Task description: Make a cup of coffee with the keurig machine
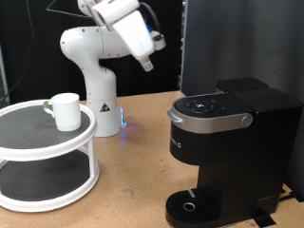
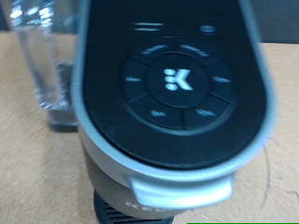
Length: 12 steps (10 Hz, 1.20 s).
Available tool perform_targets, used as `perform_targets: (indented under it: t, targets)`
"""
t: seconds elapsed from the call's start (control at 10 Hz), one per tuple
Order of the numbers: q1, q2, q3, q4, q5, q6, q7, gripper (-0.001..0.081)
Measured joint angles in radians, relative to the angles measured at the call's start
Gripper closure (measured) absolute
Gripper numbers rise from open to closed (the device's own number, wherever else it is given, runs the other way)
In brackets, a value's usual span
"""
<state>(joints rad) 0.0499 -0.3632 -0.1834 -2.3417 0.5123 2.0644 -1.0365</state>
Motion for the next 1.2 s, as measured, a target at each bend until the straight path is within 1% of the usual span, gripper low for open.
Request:
perform_targets:
  t: [0.1, 0.2, 0.3, 0.4, 0.6, 0.7, 0.9, 1.0, 1.1, 1.2]
  targets:
    - [-0.014, -0.021, -0.012, -0.010, 0.007, -0.038, 0.024, 0.0800]
    - [-0.020, -0.038, -0.033, -0.010, 0.011, -0.093, 0.028, 0.0800]
    - [-0.020, -0.036, -0.030, -0.010, 0.005, -0.086, 0.027, 0.0800]
    - [-0.023, -0.032, -0.028, -0.004, -0.051, -0.139, 0.047, 0.0800]
    - [-0.040, -0.027, -0.028, 0.024, -0.192, -0.316, 0.137, 0.0800]
    - [-0.048, -0.027, -0.028, 0.039, -0.240, -0.376, 0.168, 0.0800]
    - [-0.057, -0.029, -0.034, 0.074, -0.286, -0.454, 0.165, 0.0800]
    - [-0.057, -0.028, -0.038, 0.091, -0.295, -0.484, 0.159, 0.0800]
    - [-0.057, -0.028, -0.038, 0.087, -0.294, -0.475, 0.169, 0.0800]
    - [-0.066, -0.037, -0.030, 0.065, -0.286, -0.412, 0.258, 0.0800]
